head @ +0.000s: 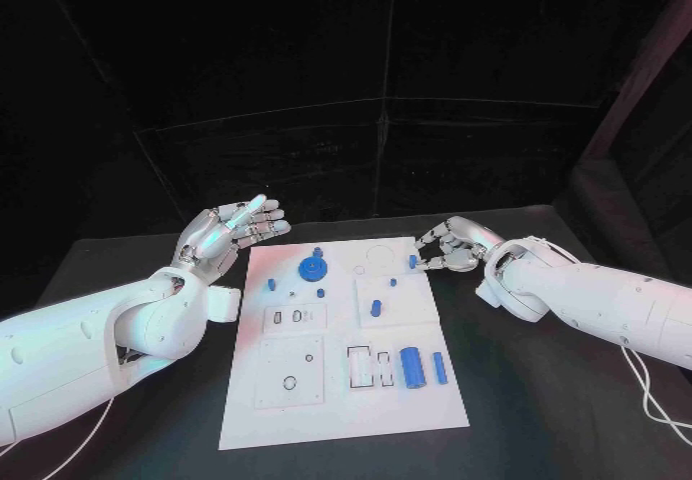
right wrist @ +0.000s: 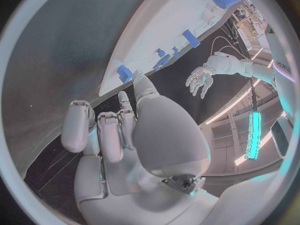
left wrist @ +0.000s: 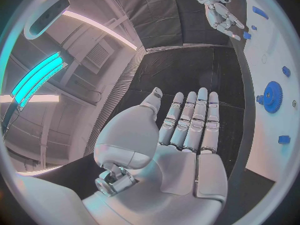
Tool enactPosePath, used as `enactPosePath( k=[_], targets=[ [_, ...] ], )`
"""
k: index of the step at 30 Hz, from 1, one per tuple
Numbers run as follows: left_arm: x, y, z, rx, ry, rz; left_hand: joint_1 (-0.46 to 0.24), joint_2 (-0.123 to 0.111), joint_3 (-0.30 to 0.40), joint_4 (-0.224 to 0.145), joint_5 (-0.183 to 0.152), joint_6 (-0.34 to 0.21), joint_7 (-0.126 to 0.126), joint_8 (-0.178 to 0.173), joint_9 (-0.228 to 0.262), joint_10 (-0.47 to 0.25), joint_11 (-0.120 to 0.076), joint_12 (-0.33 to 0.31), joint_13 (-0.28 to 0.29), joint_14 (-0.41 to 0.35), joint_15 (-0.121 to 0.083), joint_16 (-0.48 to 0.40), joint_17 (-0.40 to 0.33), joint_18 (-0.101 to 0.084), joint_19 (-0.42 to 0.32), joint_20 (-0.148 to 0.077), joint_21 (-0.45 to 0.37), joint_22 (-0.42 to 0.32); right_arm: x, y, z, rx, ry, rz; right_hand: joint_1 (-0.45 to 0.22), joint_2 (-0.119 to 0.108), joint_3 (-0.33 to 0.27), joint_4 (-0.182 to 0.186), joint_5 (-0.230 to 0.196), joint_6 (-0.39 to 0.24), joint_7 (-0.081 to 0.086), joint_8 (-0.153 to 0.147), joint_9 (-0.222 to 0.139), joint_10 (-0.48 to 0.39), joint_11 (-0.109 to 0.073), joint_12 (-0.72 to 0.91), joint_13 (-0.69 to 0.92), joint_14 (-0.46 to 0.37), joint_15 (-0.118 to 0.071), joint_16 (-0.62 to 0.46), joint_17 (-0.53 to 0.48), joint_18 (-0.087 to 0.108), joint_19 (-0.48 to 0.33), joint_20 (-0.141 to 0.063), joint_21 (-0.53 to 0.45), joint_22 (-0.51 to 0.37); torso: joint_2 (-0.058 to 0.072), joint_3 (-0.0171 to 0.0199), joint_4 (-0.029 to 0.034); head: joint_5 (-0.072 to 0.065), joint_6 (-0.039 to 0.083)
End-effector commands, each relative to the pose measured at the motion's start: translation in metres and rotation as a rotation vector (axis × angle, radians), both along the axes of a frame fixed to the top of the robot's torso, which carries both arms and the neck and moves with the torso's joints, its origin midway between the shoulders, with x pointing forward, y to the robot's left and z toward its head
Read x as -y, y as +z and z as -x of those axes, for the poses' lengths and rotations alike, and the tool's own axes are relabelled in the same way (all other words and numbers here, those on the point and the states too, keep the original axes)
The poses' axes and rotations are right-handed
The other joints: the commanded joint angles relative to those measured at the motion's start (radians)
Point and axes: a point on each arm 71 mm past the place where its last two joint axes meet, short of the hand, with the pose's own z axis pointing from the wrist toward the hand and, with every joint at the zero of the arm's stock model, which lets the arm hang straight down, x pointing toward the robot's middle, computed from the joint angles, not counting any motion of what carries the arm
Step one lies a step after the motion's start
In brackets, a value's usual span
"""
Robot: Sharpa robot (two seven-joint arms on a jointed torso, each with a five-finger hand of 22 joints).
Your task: Assemble the parts on the task board
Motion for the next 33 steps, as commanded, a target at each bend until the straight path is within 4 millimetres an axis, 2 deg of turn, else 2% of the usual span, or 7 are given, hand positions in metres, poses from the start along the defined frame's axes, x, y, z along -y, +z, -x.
enactPosePath(
  k=[1, 10, 20, 33],
  targets=[
    [0.002, 0.001, 0.0, 0.007, -0.018, 0.005, 0.0, 0.005, 0.003, 0.001, 0.0, -0.001, 0.048, -0.004, -0.001, 0.004, 0.006, -0.003, -0.001, 0.001, 0.006, -0.007, -0.001, 0.013, 0.001, 0.002, -0.005, -0.001, -0.003, -0.002, -0.001, -0.022, 0.02, 0.035, 0.008, 0.011, 0.002, -0.011, -0.008, 0.01, 0.001, 0.006, 0.002, 0.013, -0.005, -0.001, 0.131, 0.087, -0.006, 0.002, 0.172, -0.006, 0.002, -0.003, 0.002, 0.001, 0.0, -0.0004, 0.0011, -0.001, -0.001],
    [0.001, 0.001, 0.0, 0.003, -0.021, 0.005, 0.0, 0.005, 0.003, 0.001, 0.0, -0.001, 0.048, -0.004, -0.001, 0.004, 0.006, -0.003, -0.001, 0.001, 0.006, -0.007, -0.001, 0.013, 0.001, 0.002, -0.005, -0.001, -0.007, -0.005, -0.005, -0.035, 0.019, 0.062, 0.013, 0.013, 0.007, -0.018, -0.01, 0.014, 0.0, 0.007, 0.001, 0.015, -0.005, 0.001, 0.133, 0.088, -0.007, 0.003, 0.175, -0.007, 0.003, -0.003, 0.003, 0.003, 0.0, -0.0002, -0.0009, 0.003, -0.002],
    [0.001, 0.001, 0.0, 0.001, -0.023, 0.005, -0.001, 0.005, 0.003, 0.001, 0.0, -0.001, 0.048, -0.005, -0.001, 0.004, 0.006, -0.005, -0.001, 0.001, 0.006, -0.008, -0.001, 0.013, 0.001, 0.002, -0.005, -0.002, -0.011, -0.008, -0.008, -0.043, 0.016, 0.073, 0.018, 0.026, 0.025, -0.03, -0.014, 0.034, -0.002, 0.01, 0.002, 0.018, -0.007, 0.005, 0.136, 0.088, -0.009, 0.005, 0.179, -0.007, 0.005, -0.005, 0.005, 0.007, 0.0, 0.0008, -0.0009, 0.006, -0.004],
    [0.001, 0.001, 0.0, -0.001, -0.024, 0.004, -0.001, 0.005, 0.003, 0.001, 0.0, -0.001, 0.049, -0.006, -0.001, 0.003, 0.006, -0.006, -0.001, 0.001, 0.007, -0.01, -0.001, 0.013, 0.001, 0.002, -0.006, -0.002, -0.015, -0.009, -0.009, -0.051, 0.02, 0.076, 0.011, 0.04, 0.05, -0.039, -0.025, 0.069, -0.009, 0.017, 0.002, 0.023, -0.013, 0.012, 0.142, 0.09, -0.013, 0.008, 0.185, -0.009, 0.01, -0.008, 0.01, 0.016, 0.001, 0.0001, -0.0015, 0.008, -0.007]
  ],
)
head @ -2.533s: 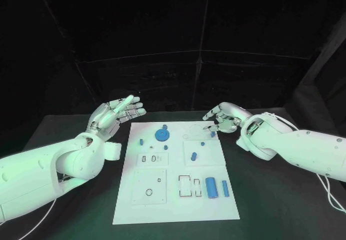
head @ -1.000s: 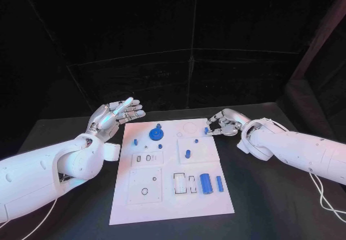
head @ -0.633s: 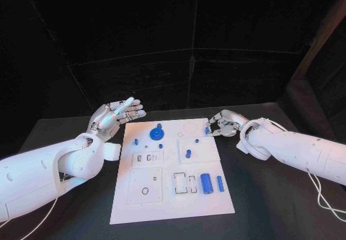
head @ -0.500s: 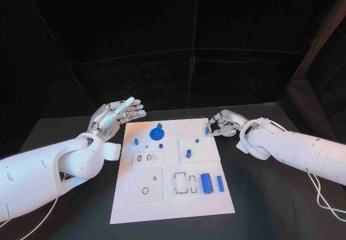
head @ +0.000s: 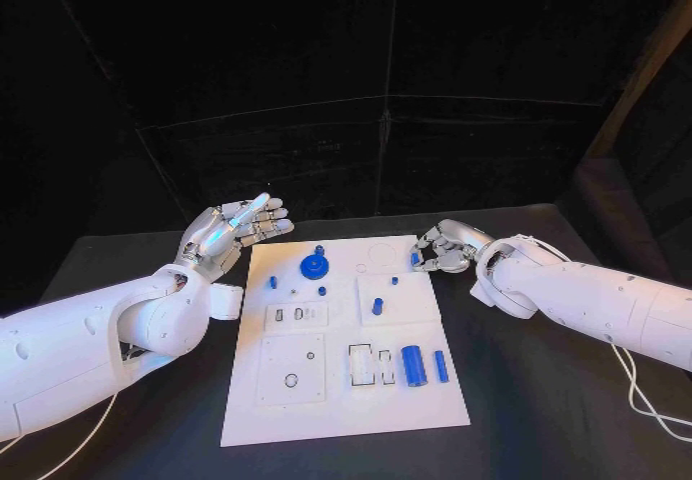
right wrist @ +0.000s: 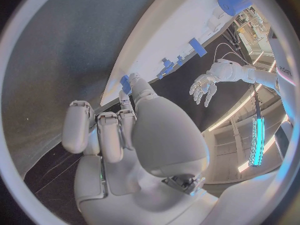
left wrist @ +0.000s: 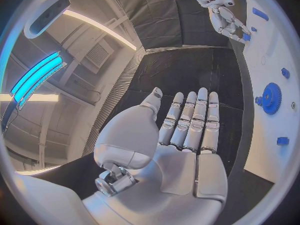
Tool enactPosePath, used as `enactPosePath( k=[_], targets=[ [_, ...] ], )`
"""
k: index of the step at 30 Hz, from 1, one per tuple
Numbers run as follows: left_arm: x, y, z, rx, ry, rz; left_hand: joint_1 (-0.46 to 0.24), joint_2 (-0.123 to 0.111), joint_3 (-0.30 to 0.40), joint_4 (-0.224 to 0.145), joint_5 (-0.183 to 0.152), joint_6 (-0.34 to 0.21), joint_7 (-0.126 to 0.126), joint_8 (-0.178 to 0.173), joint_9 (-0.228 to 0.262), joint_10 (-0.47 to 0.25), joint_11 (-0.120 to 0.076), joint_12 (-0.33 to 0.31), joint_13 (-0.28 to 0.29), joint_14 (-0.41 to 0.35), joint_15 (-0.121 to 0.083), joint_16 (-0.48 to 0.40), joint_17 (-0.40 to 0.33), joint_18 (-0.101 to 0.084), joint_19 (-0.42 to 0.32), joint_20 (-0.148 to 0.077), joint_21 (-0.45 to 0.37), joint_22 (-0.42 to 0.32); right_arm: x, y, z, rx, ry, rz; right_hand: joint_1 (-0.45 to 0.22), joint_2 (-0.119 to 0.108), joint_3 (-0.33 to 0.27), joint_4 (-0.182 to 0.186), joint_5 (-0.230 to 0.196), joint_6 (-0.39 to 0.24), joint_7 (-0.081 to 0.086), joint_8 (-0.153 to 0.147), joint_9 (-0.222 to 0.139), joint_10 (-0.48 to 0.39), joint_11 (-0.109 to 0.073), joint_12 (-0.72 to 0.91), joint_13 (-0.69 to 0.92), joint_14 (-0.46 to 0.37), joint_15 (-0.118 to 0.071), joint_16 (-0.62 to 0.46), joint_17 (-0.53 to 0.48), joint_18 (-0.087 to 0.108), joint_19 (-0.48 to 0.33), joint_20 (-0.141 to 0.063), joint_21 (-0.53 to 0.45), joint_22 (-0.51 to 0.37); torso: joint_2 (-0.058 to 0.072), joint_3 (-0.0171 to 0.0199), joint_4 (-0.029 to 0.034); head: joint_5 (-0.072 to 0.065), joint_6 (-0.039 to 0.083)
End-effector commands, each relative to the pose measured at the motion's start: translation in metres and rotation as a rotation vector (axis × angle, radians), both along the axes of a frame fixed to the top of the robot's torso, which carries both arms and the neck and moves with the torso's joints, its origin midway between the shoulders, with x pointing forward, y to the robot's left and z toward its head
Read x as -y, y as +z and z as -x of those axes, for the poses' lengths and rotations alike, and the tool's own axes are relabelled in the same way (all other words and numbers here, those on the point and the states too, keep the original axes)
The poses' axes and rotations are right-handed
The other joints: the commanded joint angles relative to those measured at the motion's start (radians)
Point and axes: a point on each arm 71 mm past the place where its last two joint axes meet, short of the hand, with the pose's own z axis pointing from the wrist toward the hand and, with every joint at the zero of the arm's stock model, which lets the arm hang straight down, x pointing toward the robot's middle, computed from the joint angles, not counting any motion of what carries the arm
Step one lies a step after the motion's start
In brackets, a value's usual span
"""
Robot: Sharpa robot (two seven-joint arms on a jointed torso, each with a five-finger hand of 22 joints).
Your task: Assemble the parts on the task board
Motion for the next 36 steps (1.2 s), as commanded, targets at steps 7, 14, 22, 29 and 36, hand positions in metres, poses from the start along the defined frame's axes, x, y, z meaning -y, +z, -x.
enactPosePath(
  k=[7, 14, 22, 29, 36],
  targets=[
    [0.002, 0.001, 0.0, 0.006, -0.017, 0.006, -0.001, 0.005, 0.003, 0.001, 0.0, -0.002, 0.049, -0.007, -0.001, 0.003, 0.007, -0.007, -0.001, 0.0, 0.007, -0.006, -0.001, 0.013, 0.001, 0.002, -0.006, -0.002, -0.002, -0.001, -0.001, -0.013, 0.003, 0.011, -0.008, 0.024, 0.028, -0.005, -0.01, 0.043, -0.012, 0.013, 0.002, 0.024, -0.015, 0.008, 0.116, 0.09, -0.013, 0.005, 0.187, -0.009, 0.007, -0.01, 0.007, 0.004, 0.0, -0.0001, 0.0008, -0.001, -0.003],
    [0.001, 0.001, 0.0, 0.005, -0.018, 0.006, -0.001, 0.005, 0.003, 0.001, 0.0, -0.002, 0.049, -0.007, -0.001, 0.003, 0.007, -0.007, -0.001, 0.0, 0.007, -0.006, -0.001, 0.013, 0.001, 0.002, -0.006, -0.002, -0.004, 0.001, -0.002, 0.017, -0.014, -0.012, -0.009, 0.047, 0.067, -0.013, -0.029, 0.077, -0.024, 0.02, 0.003, 0.027, -0.027, 0.011, 0.119, 0.091, -0.024, 0.005, 0.19, -0.01, 0.01, -0.02, 0.008, 0.008, 0.0, 0.0001, 0.0005, 0.0, -0.005],
    [0.001, 0.001, 0.0, 0.004, -0.017, 0.005, -0.002, 0.005, 0.003, 0.002, 0.0, -0.003, 0.049, -0.008, -0.001, 0.002, 0.007, -0.009, -0.001, 0.0, 0.007, -0.007, -0.001, 0.013, 0.0, 0.002, -0.007, -0.002, -0.006, 0.007, -0.001, 0.077, -0.05, -0.055, -0.017, 0.058, 0.101, -0.023, -0.017, 0.097, -0.032, 0.021, 0.003, 0.03, -0.034, 0.015, 0.123, 0.091, -0.03, 0.007, 0.194, -0.012, 0.016, -0.027, 0.013, 0.019, -0.001, -0.0002, -0.0006, 0.001, -0.008],
    [-0.001, 0.002, 0.001, 0.004, -0.014, 0.004, -0.002, 0.005, 0.003, 0.002, 0.0, -0.003, 0.05, -0.008, -0.001, 0.002, 0.007, -0.009, -0.001, 0.0, 0.007, -0.008, -0.001, 0.013, 0.0, 0.002, -0.007, -0.003, -0.019, 0.015, 0.015, 0.046, -0.071, -0.105, -0.039, 0.059, 0.119, -0.019, -0.016, 0.1, -0.033, 0.018, 0.002, 0.028, -0.035, 0.011, 0.12, 0.091, -0.031, 0.006, 0.192, -0.012, 0.015, -0.029, 0.013, 0.017, -0.002, -0.0033, -0.0005, 0.002, -0.01],
    [0.0, 0.002, 0.001, 0.002, -0.022, 0.007, -0.003, 0.006, 0.003, 0.002, 0.0, 0.001, 0.048, -0.008, 0.0, 0.007, 0.006, -0.01, 0.0, 0.004, 0.007, -0.01, 0.0, 0.013, 0.001, 0.002, -0.008, -0.004, -0.06, 0.027, 0.035, -0.02, -0.051, -0.134, -0.049, 0.062, 0.131, -0.018, -0.023, 0.1, -0.034, 0.014, 0.001, 0.025, -0.035, 0.005, 0.116, 0.09, -0.031, 0.004, 0.187, -0.011, 0.013, -0.029, 0.01, 0.012, -0.006, -0.007, 0.0039, 0.009, -0.018]
  ],
)
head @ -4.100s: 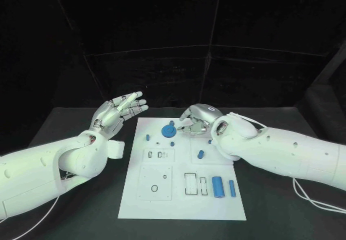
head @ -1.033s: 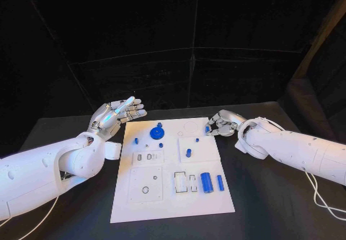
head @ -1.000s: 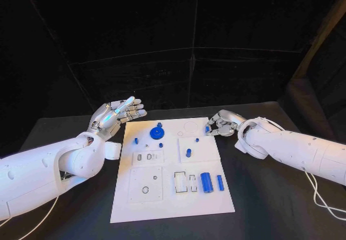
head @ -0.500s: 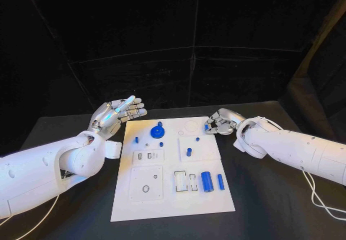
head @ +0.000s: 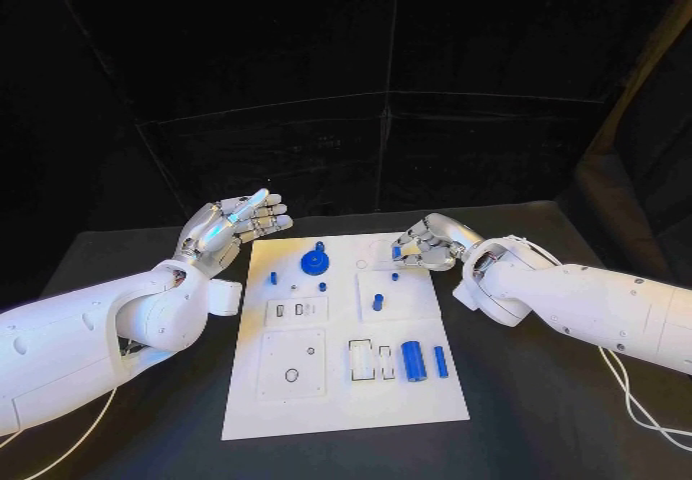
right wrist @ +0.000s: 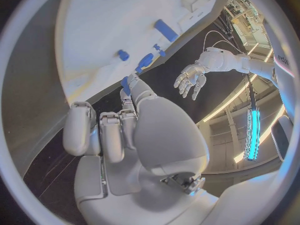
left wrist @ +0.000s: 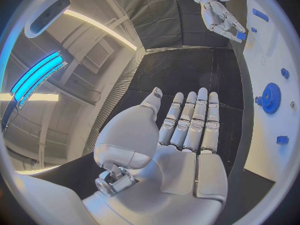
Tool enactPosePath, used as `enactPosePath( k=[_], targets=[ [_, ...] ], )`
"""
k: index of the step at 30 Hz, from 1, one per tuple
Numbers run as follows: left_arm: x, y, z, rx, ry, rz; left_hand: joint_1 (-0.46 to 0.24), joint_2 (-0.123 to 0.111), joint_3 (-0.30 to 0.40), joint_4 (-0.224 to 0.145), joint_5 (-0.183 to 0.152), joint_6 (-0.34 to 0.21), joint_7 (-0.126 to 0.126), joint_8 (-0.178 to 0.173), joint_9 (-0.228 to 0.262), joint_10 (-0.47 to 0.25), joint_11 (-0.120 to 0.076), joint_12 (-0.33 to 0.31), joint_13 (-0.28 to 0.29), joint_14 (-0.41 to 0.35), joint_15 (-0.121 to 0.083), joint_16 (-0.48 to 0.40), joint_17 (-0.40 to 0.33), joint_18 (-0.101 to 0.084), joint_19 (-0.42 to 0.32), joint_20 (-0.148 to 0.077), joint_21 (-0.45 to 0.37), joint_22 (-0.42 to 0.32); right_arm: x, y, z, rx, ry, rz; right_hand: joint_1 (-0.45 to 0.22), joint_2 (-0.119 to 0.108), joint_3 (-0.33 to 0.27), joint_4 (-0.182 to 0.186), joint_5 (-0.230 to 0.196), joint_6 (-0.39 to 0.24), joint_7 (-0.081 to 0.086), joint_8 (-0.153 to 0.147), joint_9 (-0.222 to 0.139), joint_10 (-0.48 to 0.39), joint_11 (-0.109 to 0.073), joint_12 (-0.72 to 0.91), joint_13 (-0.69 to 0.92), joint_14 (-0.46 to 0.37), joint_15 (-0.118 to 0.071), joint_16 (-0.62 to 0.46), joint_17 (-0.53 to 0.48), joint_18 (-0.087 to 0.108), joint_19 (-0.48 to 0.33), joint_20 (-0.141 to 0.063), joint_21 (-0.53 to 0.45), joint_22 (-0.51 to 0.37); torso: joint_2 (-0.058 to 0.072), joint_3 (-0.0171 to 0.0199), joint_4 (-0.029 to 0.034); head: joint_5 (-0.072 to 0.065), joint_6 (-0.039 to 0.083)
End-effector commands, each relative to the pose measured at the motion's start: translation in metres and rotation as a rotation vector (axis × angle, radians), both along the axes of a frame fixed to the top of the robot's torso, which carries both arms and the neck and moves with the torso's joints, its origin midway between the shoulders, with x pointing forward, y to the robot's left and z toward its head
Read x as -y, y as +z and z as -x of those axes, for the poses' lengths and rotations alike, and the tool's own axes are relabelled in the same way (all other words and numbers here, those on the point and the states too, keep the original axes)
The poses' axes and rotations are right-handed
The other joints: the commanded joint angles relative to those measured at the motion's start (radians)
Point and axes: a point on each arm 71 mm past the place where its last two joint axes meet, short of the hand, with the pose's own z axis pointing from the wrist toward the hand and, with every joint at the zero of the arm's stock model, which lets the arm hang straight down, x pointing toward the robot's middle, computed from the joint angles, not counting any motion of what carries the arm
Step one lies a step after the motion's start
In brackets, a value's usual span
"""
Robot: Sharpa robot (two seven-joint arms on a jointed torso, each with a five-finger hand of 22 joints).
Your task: Assemble the parts on the task board
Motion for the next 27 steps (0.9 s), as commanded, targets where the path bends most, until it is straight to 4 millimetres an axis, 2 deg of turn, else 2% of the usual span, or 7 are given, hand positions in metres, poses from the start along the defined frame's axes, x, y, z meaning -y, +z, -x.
enactPosePath(
  k=[1, 4, 8, 14, 19, 24, 27],
  targets=[
    [0.002, 0.002, 0.0, 0.006, -0.019, 0.007, -0.003, 0.006, 0.003, 0.002, 0.0, 0.002, 0.048, -0.004, 0.0, 0.004, 0.002, -0.006, 0.0, 0.005, 0.006, -0.006, 0.0, 0.013, 0.001, 0.002, -0.004, -0.002, -0.018, 0.004, 0.004, -0.052, -0.052, 0.001, -0.006, 0.006, 0.019, 0.014, 0.001, 0.019, -0.013, -0.002, 0.001, 0.026, -0.006, -0.005, 0.092, 0.09, -0.006, -0.001, 0.187, -0.011, -0.001, -0.008, 0.0, -0.001, -0.002, -0.0022, 0.0038, 0.01, -0.008],
    [0.003, 0.001, 0.0, -0.001, -0.019, 0.011, -0.003, 0.007, 0.004, 0.003, 0.0, 0.005, 0.046, -0.004, 0.0, 0.009, 0.001, -0.007, 0.0, 0.01, 0.005, -0.007, 0.001, 0.014, 0.005, 0.001, -0.003, -0.002, -0.039, 0.005, 0.008, -0.064, -0.015, 0.017, -0.009, 0.005, 0.021, 0.014, 0.001, 0.019, -0.013, -0.003, 0.001, 0.025, -0.006, -0.007, 0.09, 0.089, -0.006, -0.002, 0.184, -0.011, -0.002, -0.008, -0.001, -0.003, -0.005, -0.0047, 0.0041, 0.025, -0.011],
    [0.004, 0.001, -0.001, -0.009, -0.022, 0.016, 0.002, 0.01, 0.007, 0.0, 0.0, 0.012, 0.042, -0.003, 0.001, 0.018, -0.003, -0.008, 0.0, 0.019, 0.002, -0.009, 0.002, 0.016, 0.01, 0.001, -0.002, -0.003, -0.067, 0.006, 0.011, -0.046, 0.036, 0.073, -0.015, 0.001, 0.024, 0.014, -0.002, 0.021, -0.014, -0.003, 0.001, 0.024, -0.007, -0.008, 0.09, 0.089, -0.007, -0.004, 0.182, -0.011, -0.003, -0.008, -0.002, -0.004, -0.009, -0.0105, 0.016, 0.036, -0.02],
    [0.006, 0.0, -0.002, -0.017, -0.02, 0.016, 0.005, 0.007, 0.01, -0.005, -0.001, 0.025, 0.031, -0.008, 0.0, 0.065, -0.016, -0.006, 0.003, 0.078, -0.013, 0.009, 0.01, 0.022, 0.045, -0.005, 0.012, -0.003, -0.101, 0.006, 0.011, -0.006, 0.079, 0.148, -0.017, -0.004, 0.029, 0.01, 0.001, 0.024, -0.015, -0.003, 0.002, 0.025, -0.008, -0.007, 0.091, 0.089, -0.007, -0.004, 0.182, -0.011, -0.002, -0.008, -0.001, -0.002, -0.012, -0.0196, 0.0258, 0.047, -0.031],
    [0.007, 0.0, -0.003, -0.019, -0.02, 0.017, 0.007, 0.005, 0.011, -0.008, -0.003, 0.035, 0.026, -0.01, 0.001, 0.1, -0.025, 0.001, 0.006, 0.108, -0.022, 0.021, 0.014, 0.024, 0.052, -0.01, 0.011, -0.005, -0.121, 0.005, 0.013, 0.008, 0.113, 0.18, -0.021, -0.009, 0.031, 0.009, 0.0, 0.025, -0.015, -0.004, 0.002, 0.026, -0.008, -0.006, 0.092, 0.089, -0.008, -0.003, 0.183, -0.011, -0.001, -0.009, -0.001, -0.001, -0.014, -0.0232, 0.0248, 0.056, -0.037],
    [0.009, 0.0, -0.003, -0.02, -0.023, 0.018, 0.005, 0.004, 0.01, -0.008, -0.004, 0.042, 0.022, -0.012, 0.0, 0.122, -0.03, 0.004, 0.007, 0.126, -0.027, 0.027, 0.016, 0.024, 0.057, -0.013, 0.011, -0.007, -0.137, 0.001, 0.014, 0.004, 0.13, 0.209, -0.026, -0.012, 0.032, 0.009, -0.002, 0.025, -0.015, -0.004, 0.002, 0.026, -0.008, -0.006, 0.092, 0.089, -0.008, -0.004, 0.182, -0.011, -0.001, -0.009, -0.001, -0.002, -0.015, -0.0293, 0.0292, 0.058, -0.042],
    [0.01, 0.0, -0.003, -0.022, -0.025, 0.018, 0.003, 0.003, 0.008, -0.006, -0.004, 0.043, 0.019, -0.015, 0.0, 0.137, -0.034, 0.005, 0.008, 0.137, -0.03, 0.031, 0.017, 0.024, 0.058, -0.016, 0.009, -0.009, -0.143, -0.003, 0.014, -0.005, 0.131, 0.222, -0.026, -0.012, 0.032, 0.009, -0.002, 0.025, -0.015, -0.004, 0.002, 0.026, -0.008, -0.007, 0.092, 0.089, -0.008, -0.004, 0.182, -0.011, -0.001, -0.009, -0.001, -0.002, -0.017, -0.0285, 0.0289, 0.059, -0.041]
  ],
)
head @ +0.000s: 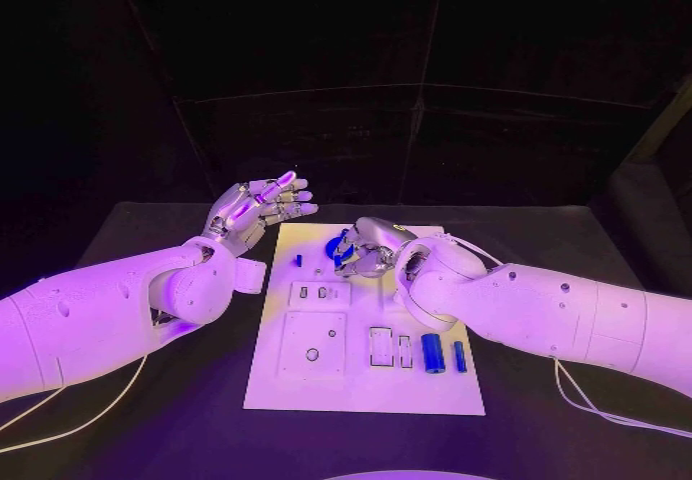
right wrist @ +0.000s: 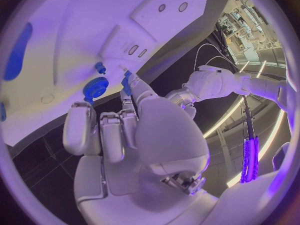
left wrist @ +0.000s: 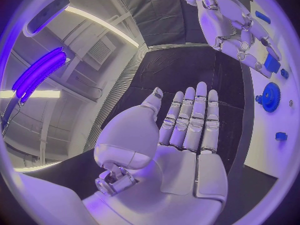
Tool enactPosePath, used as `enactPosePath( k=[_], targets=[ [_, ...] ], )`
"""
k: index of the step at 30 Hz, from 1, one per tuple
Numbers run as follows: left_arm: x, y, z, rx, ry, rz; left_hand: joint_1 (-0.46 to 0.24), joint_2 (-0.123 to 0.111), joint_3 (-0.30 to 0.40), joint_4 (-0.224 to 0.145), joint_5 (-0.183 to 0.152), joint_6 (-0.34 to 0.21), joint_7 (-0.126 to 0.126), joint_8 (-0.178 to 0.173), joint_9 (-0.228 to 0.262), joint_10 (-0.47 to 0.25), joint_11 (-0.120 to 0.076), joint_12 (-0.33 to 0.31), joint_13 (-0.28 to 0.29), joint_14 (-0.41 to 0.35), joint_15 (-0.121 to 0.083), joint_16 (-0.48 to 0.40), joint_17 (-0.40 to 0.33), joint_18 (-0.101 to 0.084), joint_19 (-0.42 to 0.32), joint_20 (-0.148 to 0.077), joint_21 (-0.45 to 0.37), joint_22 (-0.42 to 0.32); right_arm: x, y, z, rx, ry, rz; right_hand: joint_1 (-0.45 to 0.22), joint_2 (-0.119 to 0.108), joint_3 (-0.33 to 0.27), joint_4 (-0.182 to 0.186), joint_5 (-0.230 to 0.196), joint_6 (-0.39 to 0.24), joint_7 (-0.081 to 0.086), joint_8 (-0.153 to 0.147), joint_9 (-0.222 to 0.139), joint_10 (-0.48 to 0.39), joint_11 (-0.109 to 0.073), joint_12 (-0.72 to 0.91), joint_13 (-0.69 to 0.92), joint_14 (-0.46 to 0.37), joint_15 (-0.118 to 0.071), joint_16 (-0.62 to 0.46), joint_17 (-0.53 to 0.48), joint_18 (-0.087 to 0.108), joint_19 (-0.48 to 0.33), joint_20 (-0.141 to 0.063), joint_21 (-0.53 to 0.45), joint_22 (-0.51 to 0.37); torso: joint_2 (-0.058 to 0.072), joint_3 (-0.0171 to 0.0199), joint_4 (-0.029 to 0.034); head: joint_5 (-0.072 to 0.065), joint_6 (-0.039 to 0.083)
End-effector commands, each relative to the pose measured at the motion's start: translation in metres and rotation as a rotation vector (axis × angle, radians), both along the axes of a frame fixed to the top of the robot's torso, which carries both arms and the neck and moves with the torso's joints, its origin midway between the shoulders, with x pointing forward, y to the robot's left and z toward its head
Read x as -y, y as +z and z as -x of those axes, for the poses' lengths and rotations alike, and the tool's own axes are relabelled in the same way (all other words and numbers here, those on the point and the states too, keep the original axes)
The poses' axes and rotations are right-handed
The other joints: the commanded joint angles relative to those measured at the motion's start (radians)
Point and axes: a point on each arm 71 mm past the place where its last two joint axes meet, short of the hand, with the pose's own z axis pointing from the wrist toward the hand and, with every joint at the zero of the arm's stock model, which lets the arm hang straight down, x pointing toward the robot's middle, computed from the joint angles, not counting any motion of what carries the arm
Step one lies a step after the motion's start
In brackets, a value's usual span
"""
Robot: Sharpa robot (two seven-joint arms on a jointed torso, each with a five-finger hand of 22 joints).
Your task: Assemble the parts on the task board
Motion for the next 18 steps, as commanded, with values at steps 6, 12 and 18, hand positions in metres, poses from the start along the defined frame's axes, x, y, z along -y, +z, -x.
enactPosePath(
  k=[6, 12, 18],
  targets=[
    [0.004, 0.002, -0.002, 0.0, -0.01, 0.013, -0.003, -0.002, 0.002, -0.001, -0.004, 0.008, 0.008, -0.004, 0.0, 0.009, -0.001, 0.002, 0.001, 0.008, 0.0, 0.007, 0.001, 0.008, 0.007, -0.001, 0.0, -0.001, -0.011, -0.015, 0.006, -0.01, 0.02, 0.107, -0.007, -0.002, 0.023, 0.014, 0.004, 0.026, -0.016, 0.004, 0.001, 0.026, -0.008, -0.003, 0.107, 0.089, -0.008, -0.004, 0.181, -0.011, 0.002, -0.005, -0.002, 0.0, 0.0, 0.0009, -0.0001, 0.006, -0.001],
    [0.005, 0.002, -0.003, 0.0, -0.009, 0.018, -0.018, -0.005, -0.01, 0.012, -0.004, 0.008, 0.011, -0.011, 0.0, -0.003, 0.004, -0.016, -0.005, -0.004, 0.004, -0.006, -0.004, 0.007, 0.009, 0.0, -0.003, -0.004, -0.015, -0.024, 0.011, -0.022, 0.038, 0.136, -0.01, -0.003, 0.024, 0.014, 0.003, 0.026, -0.016, 0.004, 0.001, 0.026, -0.008, -0.003, 0.107, 0.089, -0.008, -0.004, 0.181, -0.011, 0.002, -0.005, -0.002, 0.0, 0.0, 0.0015, -0.0014, 0.014, -0.003],
    [0.005, 0.002, -0.003, -0.002, -0.01, 0.019, -0.018, -0.005, -0.012, 0.013, -0.004, 0.007, 0.012, -0.013, 0.0, -0.007, 0.005, -0.021, -0.006, -0.008, 0.005, -0.009, -0.005, 0.007, 0.01, 0.001, -0.003, -0.004, -0.017, -0.03, 0.013, -0.03, 0.048, 0.153, -0.01, -0.004, 0.024, 0.014, 0.003, 0.026, -0.016, 0.004, 0.001, 0.026, -0.008, -0.003, 0.107, 0.089, -0.008, -0.004, 0.181, -0.011, 0.002, -0.005, -0.002, 0.0, 0.001, 0.0023, -0.0012, 0.018, -0.008]
  ],
)
